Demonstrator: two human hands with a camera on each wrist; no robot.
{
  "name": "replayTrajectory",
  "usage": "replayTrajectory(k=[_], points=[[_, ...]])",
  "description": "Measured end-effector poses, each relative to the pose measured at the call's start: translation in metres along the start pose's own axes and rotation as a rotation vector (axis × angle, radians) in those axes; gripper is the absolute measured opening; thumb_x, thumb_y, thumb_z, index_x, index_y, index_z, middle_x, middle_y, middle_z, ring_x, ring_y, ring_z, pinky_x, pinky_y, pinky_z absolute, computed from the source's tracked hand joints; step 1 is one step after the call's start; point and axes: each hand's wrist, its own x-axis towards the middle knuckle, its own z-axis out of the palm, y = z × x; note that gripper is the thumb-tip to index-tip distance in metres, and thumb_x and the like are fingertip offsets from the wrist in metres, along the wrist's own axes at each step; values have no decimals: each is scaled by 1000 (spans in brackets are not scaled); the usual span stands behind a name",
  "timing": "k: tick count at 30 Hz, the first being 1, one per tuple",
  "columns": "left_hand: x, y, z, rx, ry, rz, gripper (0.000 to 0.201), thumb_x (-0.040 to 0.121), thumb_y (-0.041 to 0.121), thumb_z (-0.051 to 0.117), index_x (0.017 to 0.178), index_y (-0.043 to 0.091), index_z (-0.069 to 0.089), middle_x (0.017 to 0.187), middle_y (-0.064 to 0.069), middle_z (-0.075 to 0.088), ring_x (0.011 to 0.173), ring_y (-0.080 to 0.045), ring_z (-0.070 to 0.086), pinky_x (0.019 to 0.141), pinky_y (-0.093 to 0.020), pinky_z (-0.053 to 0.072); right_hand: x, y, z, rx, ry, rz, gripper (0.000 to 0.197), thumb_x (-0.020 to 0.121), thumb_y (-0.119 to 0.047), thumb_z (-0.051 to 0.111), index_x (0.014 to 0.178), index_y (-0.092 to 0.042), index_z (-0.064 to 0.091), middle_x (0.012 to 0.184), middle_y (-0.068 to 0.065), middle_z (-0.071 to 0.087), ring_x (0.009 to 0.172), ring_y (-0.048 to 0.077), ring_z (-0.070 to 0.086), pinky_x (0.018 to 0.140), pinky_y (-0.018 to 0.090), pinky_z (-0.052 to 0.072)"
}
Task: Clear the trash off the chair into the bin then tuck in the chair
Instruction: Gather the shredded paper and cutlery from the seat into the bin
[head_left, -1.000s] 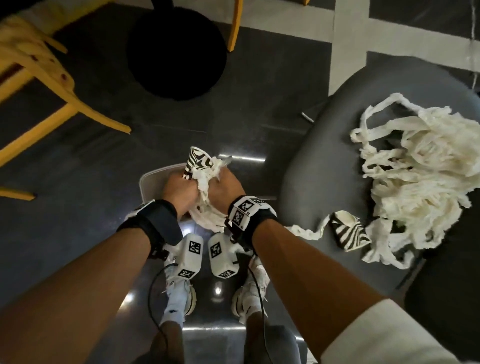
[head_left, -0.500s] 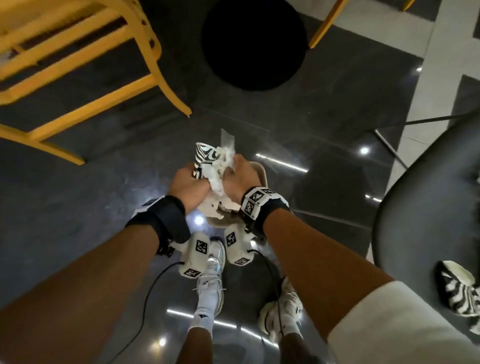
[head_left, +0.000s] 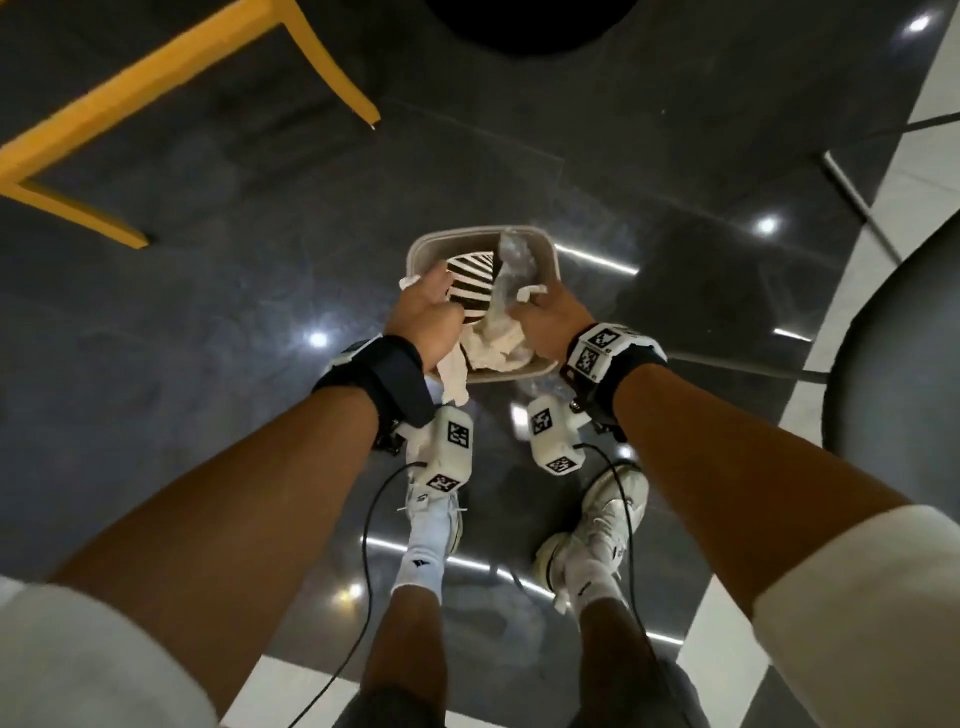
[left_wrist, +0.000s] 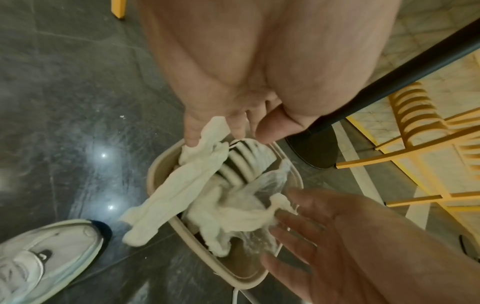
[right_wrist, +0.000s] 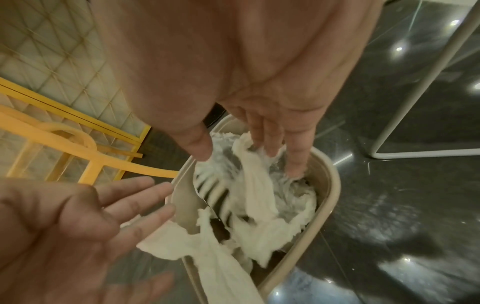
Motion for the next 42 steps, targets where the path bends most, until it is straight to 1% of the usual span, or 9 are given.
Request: replayTrajectory(k=[3,7,10,15,20,29,35,39,42], points=[[-8,21,3,11,9,47,55,95,-11,38,148,4,41,147,-9,50,138,-17,45,111,-20,36,6,10,-11,-68,43,-55,54,78,-51,54,128,-29,53,102,-9,68,91,18,69,82,38,56],[-12,37,14,14,36,88,37,94,-11,41,127,-8,57,117,-18,64,87,-19,64,64,-8,50,-8,20,-34,-53,51,-93,44,71,-45,51,105,-22,65,94,5,74,86,28,72,78,46,61],[-28,47,32,290,43,130,23,86,4,54,97,21,66,103,-9,71,92,-28,70,86,-37,59,-74,18,-67,-1,40,-132,27,80,-34,53,100,-22,68,100,9,73,93,30,71,86,45,59],[-91,79,120,552,-137,334,27,88,10,47,105,20,66,95,-1,69,85,-20,64,72,-25,46,-156,83,-147,98,95,-107,29,91,-25,54,117,-18,65,113,9,71,105,29,67,96,44,54],[-154,114,245,778,-428,537,31,84,9,58,112,21,64,94,2,64,85,-20,62,77,-22,45,-217,164,-240,206,271,-43,14,86,-23,57,95,-29,65,88,10,75,81,29,71,86,46,57],[-201,119,404,1546,-705,1029,81,75,39,69,145,45,30,159,0,22,142,-29,24,109,-53,33,-283,278,-349,-327,344,88,37,87,-25,56,124,-26,61,122,9,61,116,32,58,95,42,52],[-195,128,415,1520,-501,1103,40,82,27,60,122,30,55,131,2,50,125,-25,43,96,-45,39,-280,336,-318,-655,131,136,108,69,-28,83,150,-42,15,157,8,14,140,45,28,96,57,50],[-184,137,392,1407,-521,994,33,83,24,59,116,24,56,123,-2,53,117,-28,48,95,-42,38,-270,337,-306,-531,261,55,63,81,-2,65,135,-18,39,138,17,37,122,45,48,91,53,52],[-177,141,370,1212,-505,883,30,81,18,61,110,17,61,117,-6,58,112,-31,53,93,-38,42,-263,312,-298,-434,286,-23,24,95,-18,57,116,-5,58,120,19,60,109,39,63,88,41,49]])
